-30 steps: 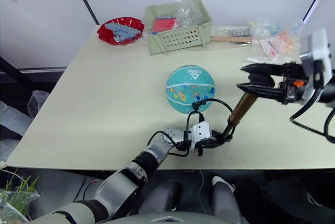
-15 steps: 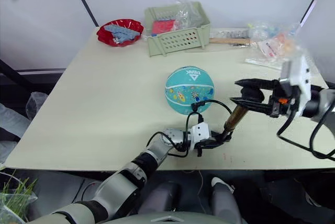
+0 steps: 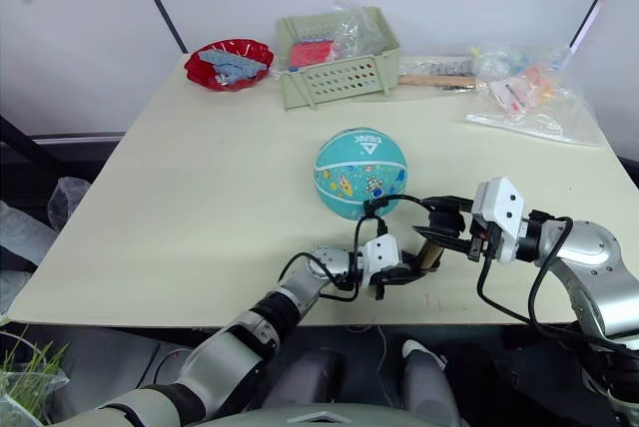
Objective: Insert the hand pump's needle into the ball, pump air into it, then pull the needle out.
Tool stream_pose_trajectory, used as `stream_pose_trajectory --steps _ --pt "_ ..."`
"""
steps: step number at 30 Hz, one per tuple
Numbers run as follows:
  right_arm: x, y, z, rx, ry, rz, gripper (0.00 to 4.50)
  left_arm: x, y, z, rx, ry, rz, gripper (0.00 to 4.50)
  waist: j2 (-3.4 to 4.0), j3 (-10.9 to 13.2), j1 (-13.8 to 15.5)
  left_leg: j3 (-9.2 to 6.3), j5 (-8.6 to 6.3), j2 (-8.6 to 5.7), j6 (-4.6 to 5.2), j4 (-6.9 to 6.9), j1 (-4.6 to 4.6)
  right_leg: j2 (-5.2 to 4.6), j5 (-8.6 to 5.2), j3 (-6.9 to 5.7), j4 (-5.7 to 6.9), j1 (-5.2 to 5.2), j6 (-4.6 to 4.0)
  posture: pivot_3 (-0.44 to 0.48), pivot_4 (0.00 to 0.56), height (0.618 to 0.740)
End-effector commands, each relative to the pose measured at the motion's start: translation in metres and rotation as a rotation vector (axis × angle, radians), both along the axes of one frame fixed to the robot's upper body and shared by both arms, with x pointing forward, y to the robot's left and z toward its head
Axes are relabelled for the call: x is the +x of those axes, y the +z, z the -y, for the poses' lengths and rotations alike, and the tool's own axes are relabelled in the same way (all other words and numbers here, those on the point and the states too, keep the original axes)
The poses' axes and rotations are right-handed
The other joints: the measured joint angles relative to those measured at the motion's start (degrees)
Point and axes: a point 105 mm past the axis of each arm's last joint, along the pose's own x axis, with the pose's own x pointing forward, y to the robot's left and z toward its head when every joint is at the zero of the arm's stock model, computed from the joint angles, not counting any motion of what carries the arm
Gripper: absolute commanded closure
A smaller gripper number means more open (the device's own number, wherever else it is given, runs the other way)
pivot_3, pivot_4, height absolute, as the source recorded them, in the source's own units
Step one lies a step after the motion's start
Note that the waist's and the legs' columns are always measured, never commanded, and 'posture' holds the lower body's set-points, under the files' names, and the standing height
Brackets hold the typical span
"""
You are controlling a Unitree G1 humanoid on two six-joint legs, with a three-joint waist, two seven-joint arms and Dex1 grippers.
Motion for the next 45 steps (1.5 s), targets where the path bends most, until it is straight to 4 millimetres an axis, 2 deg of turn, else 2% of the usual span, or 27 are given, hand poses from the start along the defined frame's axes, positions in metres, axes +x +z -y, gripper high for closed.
stream_pose_trajectory --steps 1,3,4,6,8,18,22,26,29,37,42,45 --pt "-0.003 0.017 0.004 0.012 0.031 0.001 2.83 -0.018 -0.046 -0.029 0.16 0.039 -0.142 3.45 0.11 0.1 0.0 0.01 0.0 -0.01 0.0 0.0 -0.03 -0.02 0.0 0.02 0.0 -0.03 0.0 0.0 0.15 0.74" --pt "-0.002 0.033 0.007 0.028 0.029 0.023 2.83 -0.017 -0.046 -0.03 0.16 0.04 -0.143 3.45 0.17 0.2 0.1 -0.01 0.0 -0.01 0.0 0.0 -0.09 -0.01 0.0 -0.01 0.0 -0.07 0.0 0.0 0.15 0.74" --pt "-0.003 0.054 0.012 0.037 0.039 0.051 2.83 -0.017 -0.046 -0.03 0.161 0.041 -0.143 3.45 0.27 0.3 0.1 -0.01 0.0 -0.02 0.0 0.0 -0.1 -0.02 0.0 -0.01 0.0 -0.08 -0.01 0.0 0.15 0.74" --pt "-0.008 0.083 0.017 0.051 0.059 0.085 2.83 -0.016 -0.046 -0.031 0.163 0.042 -0.143 3.45 0.56 0.6 0.2 0.01 0.01 -0.06 0.01 0.03 -0.18 -0.04 0.01 0.01 0.0 -0.15 -0.01 0.0 0.15 0.74" --pt "-0.012 0.101 0.019 0.065 0.074 0.093 2.83 -0.016 -0.046 -0.031 0.164 0.04 -0.143 3.45 0.5 0.7 0.2 0.04 0.01 -0.1 0.02 0.04 -0.31 -0.09 0.02 0.03 0.0 -0.26 -0.01 0.0 0.15 0.74" --pt "-0.023 0.149 0.024 0.085 0.075 0.113 2.83 -0.017 -0.046 -0.03 0.167 0.031 -0.144 3.45 0.46 0.8 0.2 0.04 0.01 -0.06 0.02 0.02 -0.34 -0.13 0.01 0.02 -0.01 -0.3 -0.01 0.0 0.15 0.74" --pt "-0.02 0.134 0.02 0.058 0.064 0.058 2.83 -0.017 -0.046 -0.03 0.167 0.03 -0.146 3.45 0.45 0.8 0.2 0.03 0.01 -0.05 0.02 0.01 -0.34 -0.14 0.01 0.01 -0.01 -0.3 -0.01 0.0 0.15 0.74" --pt "-0.012 0.093 0.022 -0.037 0.021 -0.007 2.83 -0.017 -0.046 -0.029 0.166 0.032 -0.145 3.45 0.38 0.8 0.1 0.04 0.01 -0.04 0.02 0.01 -0.3 -0.13 0.01 0.02 -0.01 -0.28 -0.01 0.0 0.15 0.74" --pt "-0.008 0.064 0.018 -0.046 0.016 -0.038 2.83 -0.018 -0.047 -0.029 0.165 0.033 -0.145 3.45 0.25 0.7 0.1 0.07 0.01 -0.01 0.02 0.01 -0.21 -0.11 0.01 0.05 -0.01 -0.22 0.01 0.0 0.15 0.74" --pt "-0.002 0.004 0.009 -0.006 -0.008 -0.08 2.83 -0.02 -0.047 -0.029 0.162 0.035 -0.147 3.45 -0.04 0.3 0.0 0.06 0.0 0.01 0.01 0.02 -0.05 -0.03 0.01 0.04 -0.01 -0.06 0.01 0.0 0.15 0.74" --pt "0.006 -0.017 0.009 -0.032 -0.051 -0.024 2.83 -0.02 -0.047 -0.03 0.162 0.038 -0.146 3.45 -0.09 0.1 -0.1 0.05 0.0 0.01 0.01 0.0 0.0 0.01 0.01 0.05 0.0 -0.06 0.0 0.0 0.15 0.74" --pt "0.01 -0.004 0.013 -0.003 -0.063 0.015 2.83 -0.019 -0.047 -0.032 0.163 0.041 -0.149 3.45 -0.02 0.1 -0.1 0.06 0.0 0.0 0.01 0.0 0.02 0.01 0.01 0.05 0.0 -0.06 0.01 0.0 0.15 0.74"
